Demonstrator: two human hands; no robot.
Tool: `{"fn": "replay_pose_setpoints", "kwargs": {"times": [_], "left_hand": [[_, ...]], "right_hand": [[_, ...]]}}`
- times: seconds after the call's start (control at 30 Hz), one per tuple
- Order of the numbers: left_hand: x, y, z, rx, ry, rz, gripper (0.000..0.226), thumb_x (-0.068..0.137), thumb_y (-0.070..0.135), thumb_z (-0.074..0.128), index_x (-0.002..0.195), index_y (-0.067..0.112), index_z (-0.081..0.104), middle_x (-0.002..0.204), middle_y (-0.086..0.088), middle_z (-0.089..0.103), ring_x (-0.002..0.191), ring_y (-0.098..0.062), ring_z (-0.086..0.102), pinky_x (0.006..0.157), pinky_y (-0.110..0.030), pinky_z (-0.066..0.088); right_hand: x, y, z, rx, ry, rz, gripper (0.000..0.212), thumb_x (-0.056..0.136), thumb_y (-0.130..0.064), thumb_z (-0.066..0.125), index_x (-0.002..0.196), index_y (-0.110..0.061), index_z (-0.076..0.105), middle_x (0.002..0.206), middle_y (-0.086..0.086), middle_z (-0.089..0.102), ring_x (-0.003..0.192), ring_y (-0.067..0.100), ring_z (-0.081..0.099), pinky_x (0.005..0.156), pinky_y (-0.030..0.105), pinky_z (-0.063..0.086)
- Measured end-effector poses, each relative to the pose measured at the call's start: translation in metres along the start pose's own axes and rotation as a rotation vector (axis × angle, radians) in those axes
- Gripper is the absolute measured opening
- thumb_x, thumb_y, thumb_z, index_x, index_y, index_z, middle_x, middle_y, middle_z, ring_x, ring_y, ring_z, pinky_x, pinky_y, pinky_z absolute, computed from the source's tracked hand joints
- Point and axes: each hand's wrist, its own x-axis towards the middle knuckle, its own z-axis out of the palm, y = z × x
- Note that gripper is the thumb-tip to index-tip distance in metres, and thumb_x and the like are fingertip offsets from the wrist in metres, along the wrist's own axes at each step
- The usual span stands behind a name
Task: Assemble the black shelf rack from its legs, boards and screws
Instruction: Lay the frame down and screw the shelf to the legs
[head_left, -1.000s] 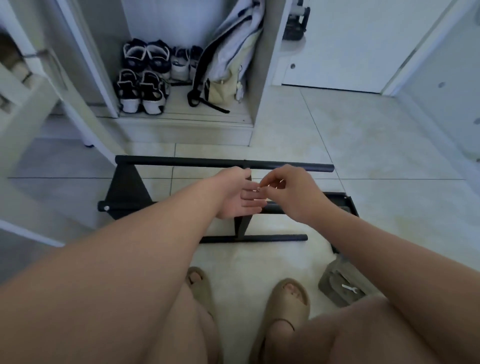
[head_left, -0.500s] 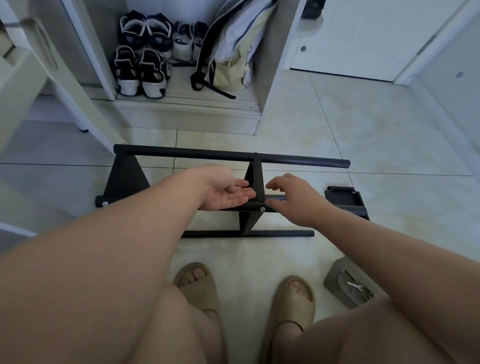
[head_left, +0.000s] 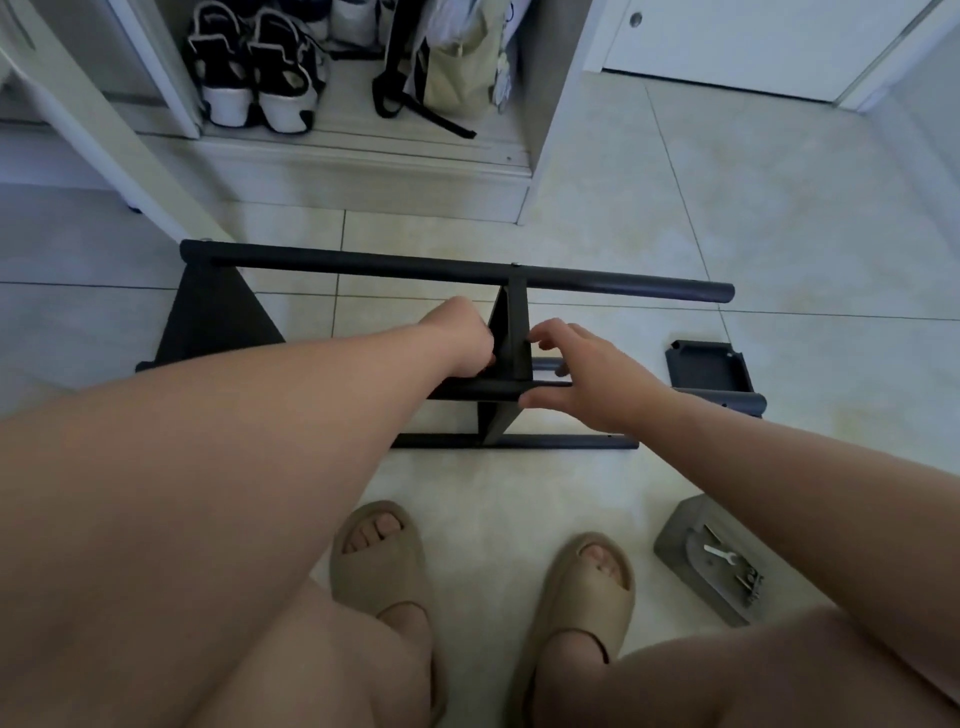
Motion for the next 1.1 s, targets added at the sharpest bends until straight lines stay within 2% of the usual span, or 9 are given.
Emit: {"fn": "replay_pose_setpoints", "kwargs": {"times": [0.17,0.27,0.33,0.4,0.53,0.67,0.83,1.0,1.1], "left_hand": [[-0.007,0.010,0.008,0.185,-0.142,0.043,0.026,0.100,0.016,0.050,0.112,0.009,0.071,0.108,-0.011,0.068,0.103,-0.030,0.063,0.091,-0.037,0.051],[-0.007,0.013,0.006,0.285,-0.204,0.025,0.023,0.096,0.015,0.054,0.108,0.009,0.073,0.111,-0.010,0.071,0.109,-0.030,0.064,0.099,-0.043,0.051],[-0.016,0.016,0.003,0.313,-0.243,-0.008,0.021,0.092,0.019,0.060,0.102,0.013,0.077,0.108,-0.008,0.073,0.110,-0.029,0.064,0.100,-0.044,0.051],[-0.023,0.015,0.006,0.355,-0.286,-0.016,0.020,0.090,0.022,0.061,0.095,0.018,0.080,0.107,-0.004,0.074,0.111,-0.027,0.064,0.102,-0.044,0.050],[-0.046,0.016,0.021,0.448,-0.328,-0.025,0.019,0.088,0.022,0.063,0.091,0.020,0.081,0.109,-0.003,0.074,0.110,-0.027,0.064,0.101,-0.044,0.050],[-0.073,0.009,0.042,0.471,-0.274,-0.012,0.022,0.093,0.018,0.056,0.102,0.011,0.074,0.111,-0.011,0.070,0.105,-0.032,0.065,0.098,-0.044,0.052],[-0.106,-0.005,0.075,0.429,-0.262,0.005,0.027,0.097,0.010,0.047,0.111,0.003,0.069,0.112,-0.015,0.069,0.103,-0.033,0.065,0.096,-0.042,0.052],[-0.134,-0.017,0.095,0.409,-0.252,0.010,0.027,0.099,0.008,0.044,0.112,0.003,0.067,0.113,-0.016,0.068,0.085,-0.028,0.055,0.078,-0.035,0.047],[-0.141,-0.026,0.102,0.368,-0.214,0.023,0.031,0.099,0.012,0.046,0.120,0.004,0.066,0.114,-0.013,0.066,0.091,-0.025,0.054,0.089,-0.036,0.049]], "right_hand": [[-0.001,0.003,0.003,-0.071,0.002,0.044,0.062,0.084,-0.062,0.070,0.127,-0.026,0.043,0.108,-0.004,0.063,0.092,0.019,0.056,0.076,0.037,0.046],[-0.006,0.004,0.007,-0.140,0.014,0.150,0.055,0.083,-0.074,0.061,0.101,-0.023,0.051,0.089,-0.005,0.058,0.084,0.021,0.057,0.067,0.036,0.046],[-0.012,0.002,0.008,-0.164,0.013,0.180,0.053,0.082,-0.077,0.058,0.084,-0.025,0.048,0.082,-0.005,0.053,0.075,0.016,0.053,0.058,0.033,0.039],[-0.020,-0.002,0.011,-0.193,-0.030,0.195,0.053,0.083,-0.078,0.056,0.077,-0.026,0.044,0.081,-0.004,0.051,0.070,0.012,0.050,0.054,0.031,0.034],[-0.043,-0.006,0.024,-0.228,-0.100,0.230,0.055,0.083,-0.080,0.053,0.075,-0.027,0.040,0.079,-0.006,0.048,0.068,0.014,0.048,0.053,0.031,0.031],[-0.084,-0.006,0.051,-0.158,-0.029,0.253,0.057,0.083,-0.082,0.048,0.087,-0.025,0.045,0.078,-0.006,0.047,0.076,0.023,0.053,0.057,0.034,0.035],[-0.133,-0.001,0.080,-0.119,0.063,0.232,0.063,0.081,-0.086,0.047,0.085,-0.023,0.046,0.075,-0.005,0.056,0.065,0.012,0.051,0.052,0.032,0.034],[-0.165,-0.001,0.098,-0.095,0.064,0.229,0.059,0.080,-0.084,0.050,0.077,-0.025,0.042,0.072,-0.007,0.055,0.064,0.012,0.051,0.053,0.034,0.037],[-0.177,-0.002,0.104,-0.145,0.149,0.193,0.062,0.077,-0.083,0.053,0.082,-0.022,0.045,0.081,-0.009,0.055,0.076,0.016,0.053,0.060,0.033,0.037]]}}
